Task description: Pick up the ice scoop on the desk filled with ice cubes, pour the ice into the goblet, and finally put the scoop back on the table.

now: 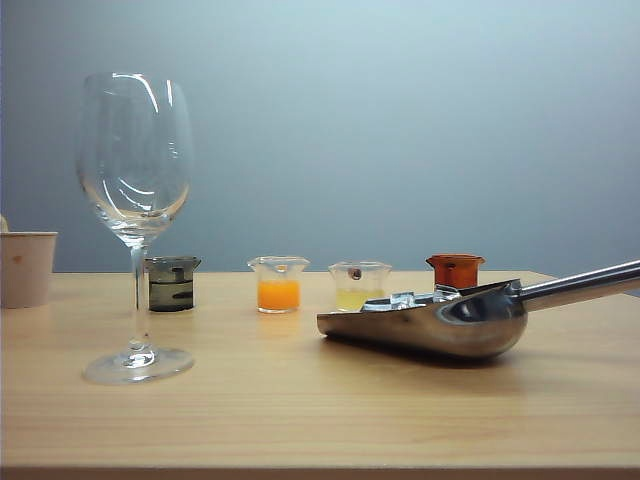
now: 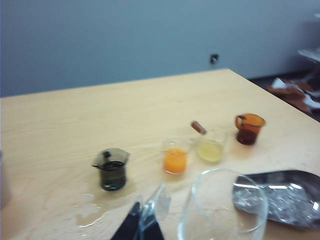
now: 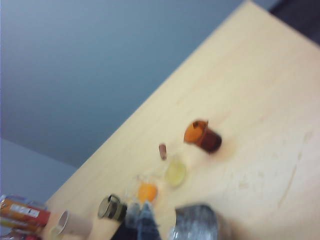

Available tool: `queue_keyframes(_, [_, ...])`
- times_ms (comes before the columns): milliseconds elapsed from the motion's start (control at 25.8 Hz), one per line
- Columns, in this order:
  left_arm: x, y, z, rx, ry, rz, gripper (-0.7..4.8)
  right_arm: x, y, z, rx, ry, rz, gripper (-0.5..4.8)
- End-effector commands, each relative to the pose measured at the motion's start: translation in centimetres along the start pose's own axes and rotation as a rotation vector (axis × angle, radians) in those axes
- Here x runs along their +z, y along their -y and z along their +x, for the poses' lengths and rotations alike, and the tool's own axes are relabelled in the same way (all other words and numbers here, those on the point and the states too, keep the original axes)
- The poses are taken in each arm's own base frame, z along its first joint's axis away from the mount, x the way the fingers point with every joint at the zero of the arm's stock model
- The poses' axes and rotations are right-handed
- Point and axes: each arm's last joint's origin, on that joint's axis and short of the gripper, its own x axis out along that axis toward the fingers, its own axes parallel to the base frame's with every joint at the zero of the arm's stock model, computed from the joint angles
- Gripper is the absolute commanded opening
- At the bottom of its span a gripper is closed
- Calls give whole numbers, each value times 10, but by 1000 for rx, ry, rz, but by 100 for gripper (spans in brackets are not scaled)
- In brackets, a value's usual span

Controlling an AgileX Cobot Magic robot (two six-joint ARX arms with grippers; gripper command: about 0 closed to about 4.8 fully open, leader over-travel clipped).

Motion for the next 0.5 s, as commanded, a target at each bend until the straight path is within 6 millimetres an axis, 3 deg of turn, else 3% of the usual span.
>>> queue_keyframes(39, [12, 5, 8, -70, -2, 13, -6, -4, 1, 0, 2, -46, 59, -5])
queue_keyframes(272, [15, 22, 21, -102, -41, 30, -6, -16, 3, 12, 1, -92, 185, -5])
queue_keyframes(504, [14, 25, 22, -100, -42, 35, -6, -47, 12, 27, -24, -133, 224, -5])
